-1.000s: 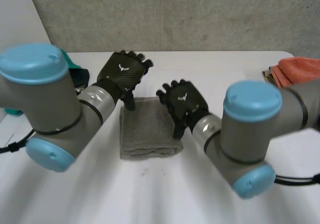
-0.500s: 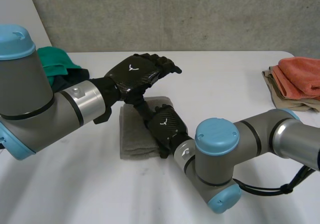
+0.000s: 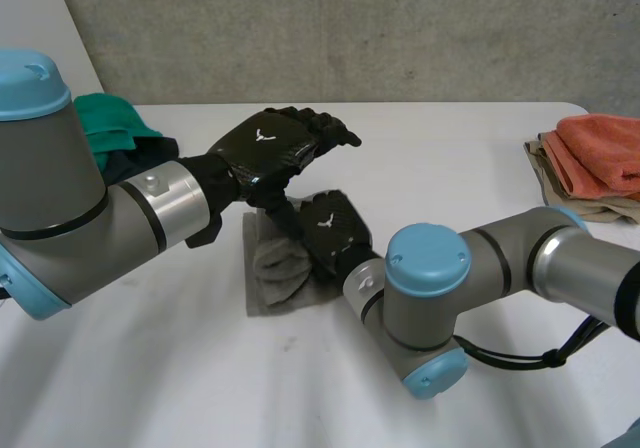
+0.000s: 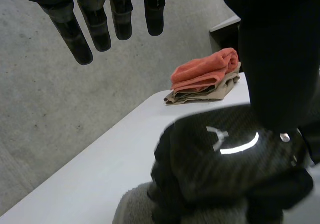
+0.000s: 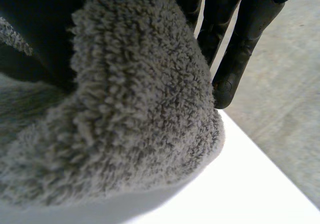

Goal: Fold the laundry.

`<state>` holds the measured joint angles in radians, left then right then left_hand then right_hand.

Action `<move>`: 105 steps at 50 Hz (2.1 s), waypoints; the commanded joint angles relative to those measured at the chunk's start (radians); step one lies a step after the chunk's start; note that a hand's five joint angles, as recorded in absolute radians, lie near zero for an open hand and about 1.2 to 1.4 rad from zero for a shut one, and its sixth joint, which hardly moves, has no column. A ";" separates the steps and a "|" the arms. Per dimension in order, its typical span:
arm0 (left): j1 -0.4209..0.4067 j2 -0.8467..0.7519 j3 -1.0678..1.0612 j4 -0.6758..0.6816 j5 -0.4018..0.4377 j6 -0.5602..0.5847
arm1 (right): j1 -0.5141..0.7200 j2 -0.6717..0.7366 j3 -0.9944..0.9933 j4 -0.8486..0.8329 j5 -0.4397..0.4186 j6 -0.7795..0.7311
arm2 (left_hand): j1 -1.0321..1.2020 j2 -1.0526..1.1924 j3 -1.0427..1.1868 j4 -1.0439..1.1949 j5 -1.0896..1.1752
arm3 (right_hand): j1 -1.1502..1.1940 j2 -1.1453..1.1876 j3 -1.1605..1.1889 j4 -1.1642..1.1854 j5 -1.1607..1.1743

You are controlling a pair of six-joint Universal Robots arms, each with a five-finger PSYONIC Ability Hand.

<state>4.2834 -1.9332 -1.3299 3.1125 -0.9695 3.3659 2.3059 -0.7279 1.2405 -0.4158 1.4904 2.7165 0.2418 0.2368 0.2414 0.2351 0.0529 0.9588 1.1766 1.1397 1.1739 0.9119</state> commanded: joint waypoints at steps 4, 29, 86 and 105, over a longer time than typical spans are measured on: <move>0.026 0.003 0.003 0.000 -0.002 -0.028 | -0.202 -0.094 0.060 0.025 -0.002 -0.044 | -0.005 0.000 -0.004 0.002 0.010 | 0.437 0.220 0.257 0.222 0.310; 0.032 0.005 0.001 0.002 -0.011 -0.045 | -0.604 -0.094 -0.196 -0.307 -0.265 -0.054 | -0.002 0.003 -0.001 0.005 0.012 | 0.437 0.220 0.257 0.222 0.310; 0.026 0.051 -0.012 0.002 -0.014 -0.048 | -1.370 -0.369 -0.134 0.500 -0.231 -0.066 | 0.004 0.009 0.004 0.011 0.018 | -0.784 -1.002 -0.965 -0.999 -0.912; 0.174 0.206 -0.012 0.264 -0.419 -0.131 | -0.867 -0.752 0.241 -0.132 -0.317 0.189 | -0.058 -0.053 -0.057 -0.051 -0.043 | -0.784 -1.002 -0.965 -0.999 -0.912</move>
<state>4.3742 -1.7643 -1.3292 3.2563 -1.2401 3.2268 1.2533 -1.3558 1.2437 -0.3822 1.3369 2.7741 0.2259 0.2208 0.2243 0.2195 0.0459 0.2181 0.2265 0.2140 0.2422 0.0670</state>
